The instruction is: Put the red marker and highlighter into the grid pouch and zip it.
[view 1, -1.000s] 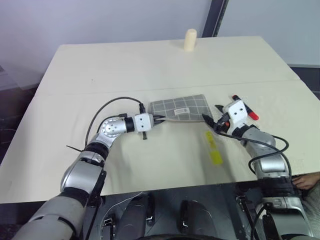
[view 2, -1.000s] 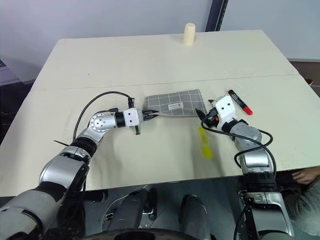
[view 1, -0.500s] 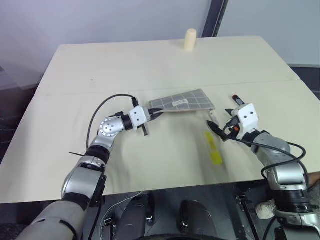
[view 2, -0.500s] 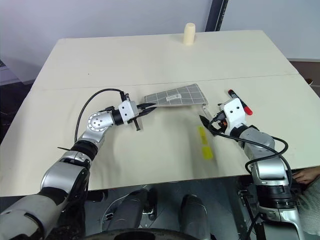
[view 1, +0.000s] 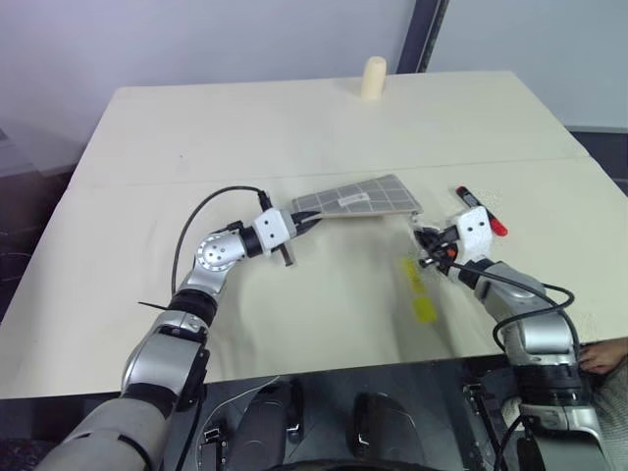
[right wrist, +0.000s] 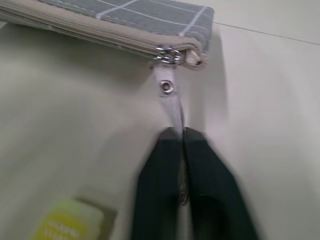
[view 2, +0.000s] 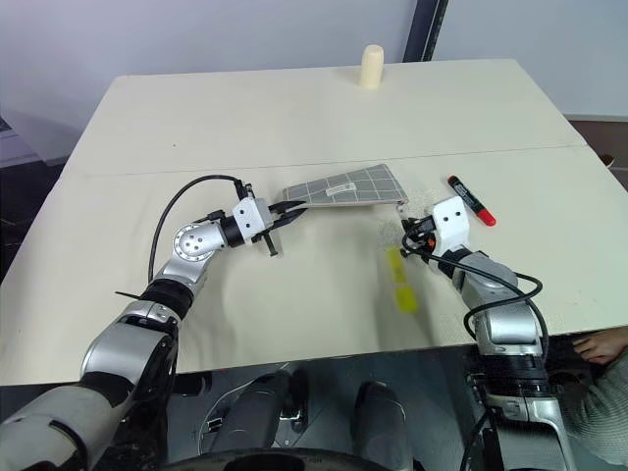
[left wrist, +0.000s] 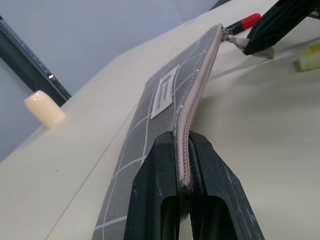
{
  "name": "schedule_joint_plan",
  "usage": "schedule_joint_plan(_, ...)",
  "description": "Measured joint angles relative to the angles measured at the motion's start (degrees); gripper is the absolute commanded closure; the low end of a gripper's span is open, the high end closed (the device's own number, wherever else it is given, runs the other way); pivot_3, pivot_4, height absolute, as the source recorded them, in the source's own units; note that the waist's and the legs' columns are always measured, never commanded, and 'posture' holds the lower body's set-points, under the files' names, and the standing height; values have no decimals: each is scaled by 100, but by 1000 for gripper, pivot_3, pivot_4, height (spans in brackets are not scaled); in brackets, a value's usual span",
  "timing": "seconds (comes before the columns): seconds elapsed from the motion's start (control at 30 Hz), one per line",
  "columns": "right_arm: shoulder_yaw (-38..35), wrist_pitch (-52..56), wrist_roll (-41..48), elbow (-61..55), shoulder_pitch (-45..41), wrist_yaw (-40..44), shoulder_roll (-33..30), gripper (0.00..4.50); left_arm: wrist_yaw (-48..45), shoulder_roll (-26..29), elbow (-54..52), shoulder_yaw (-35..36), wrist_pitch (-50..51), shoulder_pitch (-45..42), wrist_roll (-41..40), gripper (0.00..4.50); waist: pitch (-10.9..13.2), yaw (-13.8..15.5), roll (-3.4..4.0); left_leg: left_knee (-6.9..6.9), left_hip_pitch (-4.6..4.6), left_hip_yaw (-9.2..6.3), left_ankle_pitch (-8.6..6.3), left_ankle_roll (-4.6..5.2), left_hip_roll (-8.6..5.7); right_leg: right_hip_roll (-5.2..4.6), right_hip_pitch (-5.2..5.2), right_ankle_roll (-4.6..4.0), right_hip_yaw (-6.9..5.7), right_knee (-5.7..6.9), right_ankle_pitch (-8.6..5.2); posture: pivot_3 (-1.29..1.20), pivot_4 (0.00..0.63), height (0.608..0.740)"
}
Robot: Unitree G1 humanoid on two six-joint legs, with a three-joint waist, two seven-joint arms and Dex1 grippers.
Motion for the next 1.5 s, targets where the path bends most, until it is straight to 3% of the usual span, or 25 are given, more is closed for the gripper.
schedule_joint_plan(0.23,330,-36,-159,-8,-309,8,87,4470,78,41,0,-1,-8,2,34,4500,0,-5,0,-1,0,0,0,0,0,0,-1,0,0,1,0,0,150,740)
schedule_joint_plan(0.4,1169,-148,-528,-129,-793,-13,599,4470,298,14,11,-60,-37,7,252,4500,0,-111,0,-1,-1,-2,6,7,-1,0,-5,0,-2,16,0,0,150,740)
schedule_joint_plan(0.6,1660,-278,-752,-133,-925,24,960,4470,423,-3,10,-66,-50,19,329,4500,0,-134,0,-1,-1,-1,6,9,-3,-1,-6,0,-2,17,0,0,150,740)
schedule_joint_plan(0.97,2532,-596,-1290,20,-1155,627,1056,4470,549,42,23,-70,-67,61,448,4500,0,-141,0,-1,1,0,1,-1,-3,1,-6,0,-1,18,0,0,150,740)
schedule_joint_plan(1.27,2697,-975,-1628,281,-1279,939,1060,4470,613,72,23,-79,-90,135,514,4500,0,-141,0,-1,1,0,1,-3,-3,1,-8,0,-1,18,0,0,150,740)
schedule_joint_plan(1.37,2661,-972,-1615,272,-1223,987,1071,3636,628,55,12,-100,-133,152,514,4500,0,-136,0,-1,2,-1,1,-4,-3,0,-7,0,-1,18,0,0,150,740)
schedule_joint_plan(1.5,2651,-970,-1587,71,-926,1041,950,1642,651,12,4,-152,-153,152,521,4500,0,-132,0,-1,0,-1,0,-4,-4,-1,-8,0,-1,16,0,0,150,740)
